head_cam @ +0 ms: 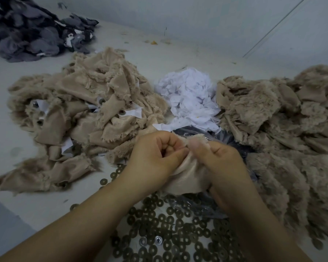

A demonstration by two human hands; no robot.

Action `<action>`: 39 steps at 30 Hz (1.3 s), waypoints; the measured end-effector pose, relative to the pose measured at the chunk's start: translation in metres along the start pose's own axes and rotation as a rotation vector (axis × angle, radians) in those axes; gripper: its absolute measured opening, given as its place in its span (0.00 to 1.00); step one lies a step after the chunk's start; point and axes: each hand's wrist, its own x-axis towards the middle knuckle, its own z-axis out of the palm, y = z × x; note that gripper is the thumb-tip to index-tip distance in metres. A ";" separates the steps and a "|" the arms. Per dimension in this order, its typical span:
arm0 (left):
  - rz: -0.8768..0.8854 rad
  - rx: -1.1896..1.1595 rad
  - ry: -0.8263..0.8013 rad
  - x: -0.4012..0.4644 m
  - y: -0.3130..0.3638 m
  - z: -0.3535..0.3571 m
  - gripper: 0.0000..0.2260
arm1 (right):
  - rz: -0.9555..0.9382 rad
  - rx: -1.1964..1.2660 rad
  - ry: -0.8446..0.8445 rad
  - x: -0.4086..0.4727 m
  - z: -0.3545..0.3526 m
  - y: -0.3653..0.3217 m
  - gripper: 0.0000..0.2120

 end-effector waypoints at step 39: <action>0.027 -0.138 0.136 -0.017 0.001 -0.005 0.07 | -0.218 -0.340 0.155 -0.009 0.015 0.014 0.16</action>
